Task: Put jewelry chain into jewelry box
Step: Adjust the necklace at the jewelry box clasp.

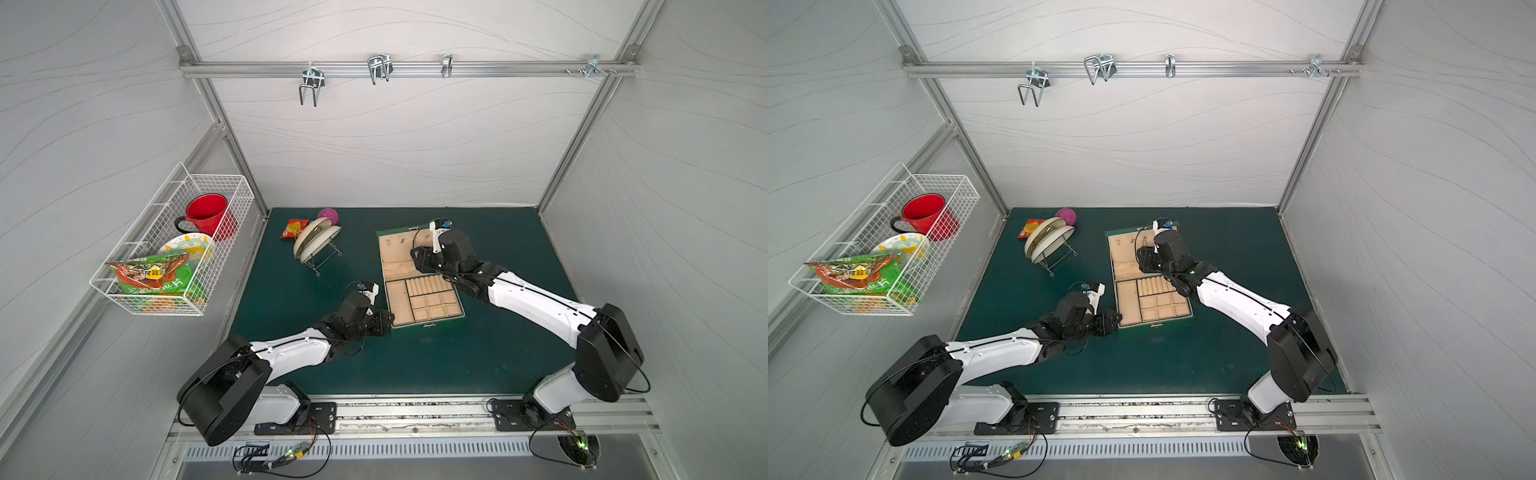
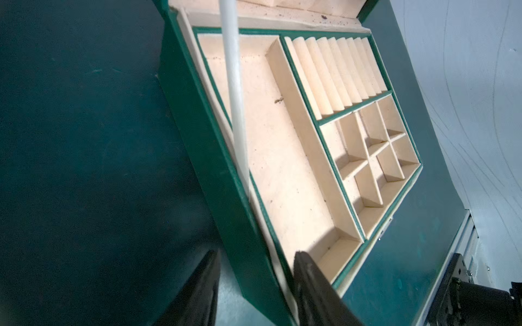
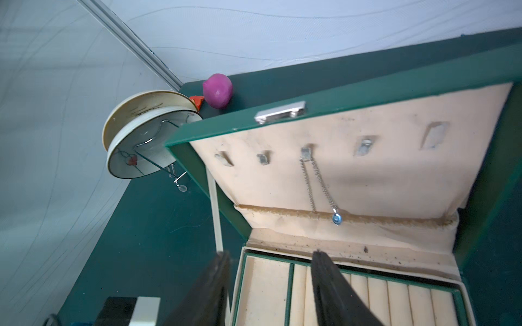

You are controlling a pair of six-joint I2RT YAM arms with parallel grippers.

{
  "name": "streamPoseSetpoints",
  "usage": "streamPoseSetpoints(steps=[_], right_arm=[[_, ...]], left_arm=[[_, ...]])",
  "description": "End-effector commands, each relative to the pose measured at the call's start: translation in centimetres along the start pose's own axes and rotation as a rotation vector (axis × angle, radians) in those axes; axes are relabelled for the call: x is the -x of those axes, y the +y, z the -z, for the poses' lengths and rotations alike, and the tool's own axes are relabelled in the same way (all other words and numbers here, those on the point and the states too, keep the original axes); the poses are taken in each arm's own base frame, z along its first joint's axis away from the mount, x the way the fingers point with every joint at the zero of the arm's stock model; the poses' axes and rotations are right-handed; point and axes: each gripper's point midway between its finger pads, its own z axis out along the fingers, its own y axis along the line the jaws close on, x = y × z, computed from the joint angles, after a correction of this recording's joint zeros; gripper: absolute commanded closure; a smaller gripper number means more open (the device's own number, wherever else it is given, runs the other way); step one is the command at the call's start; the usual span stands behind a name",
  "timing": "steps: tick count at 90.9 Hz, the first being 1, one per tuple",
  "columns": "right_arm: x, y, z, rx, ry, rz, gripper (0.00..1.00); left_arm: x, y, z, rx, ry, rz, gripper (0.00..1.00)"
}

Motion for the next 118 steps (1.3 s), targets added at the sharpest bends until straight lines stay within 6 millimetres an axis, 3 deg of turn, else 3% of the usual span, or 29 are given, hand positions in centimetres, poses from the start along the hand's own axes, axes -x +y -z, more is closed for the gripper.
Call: streamPoseSetpoints(steps=[1,28,80,118], right_arm=[[-2.1,-2.8,-1.7,-0.044,0.09,0.021,0.57],[-3.5,-3.7,-5.0,-0.073,0.16,0.092,0.62],[-3.5,-4.4,-7.3,-0.206,0.16,0.217,0.68],[-4.6,-4.9,-7.8,-0.248,0.186,0.229,0.74]], left_arm=[[0.1,0.4,0.4,0.029,-0.008,-0.028,0.53],[0.1,0.4,0.1,0.037,0.004,-0.034,0.53],[-0.2,0.4,-0.4,0.029,0.027,-0.029,0.5],[-0.3,0.2,-0.5,0.022,0.032,-0.029,0.5]])
